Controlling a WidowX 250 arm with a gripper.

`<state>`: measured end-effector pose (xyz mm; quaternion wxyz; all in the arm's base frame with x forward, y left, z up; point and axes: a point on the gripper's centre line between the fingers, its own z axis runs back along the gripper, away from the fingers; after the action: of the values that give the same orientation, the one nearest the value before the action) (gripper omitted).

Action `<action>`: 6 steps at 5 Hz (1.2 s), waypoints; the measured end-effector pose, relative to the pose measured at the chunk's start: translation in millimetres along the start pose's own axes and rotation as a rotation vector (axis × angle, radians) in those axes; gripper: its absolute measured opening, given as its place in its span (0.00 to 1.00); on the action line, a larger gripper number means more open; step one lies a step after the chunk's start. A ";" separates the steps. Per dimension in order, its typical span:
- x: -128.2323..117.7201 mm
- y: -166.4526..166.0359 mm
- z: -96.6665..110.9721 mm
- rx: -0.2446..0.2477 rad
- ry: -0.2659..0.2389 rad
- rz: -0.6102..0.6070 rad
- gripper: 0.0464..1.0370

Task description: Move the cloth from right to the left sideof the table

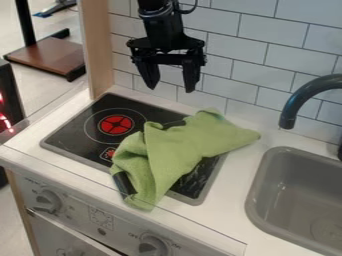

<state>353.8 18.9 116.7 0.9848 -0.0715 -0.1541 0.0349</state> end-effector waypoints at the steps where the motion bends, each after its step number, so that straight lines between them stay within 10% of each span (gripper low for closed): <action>1: -5.9 1.9 -10.0 0.004 0.036 0.009 0.96; 2: -11.0 15.3 -50.4 0.092 0.170 0.068 0.96; 6: -21.2 5.8 -97.9 0.112 0.244 0.095 0.96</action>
<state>363.6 10.0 17.3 0.9959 -0.0275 -0.0273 0.0812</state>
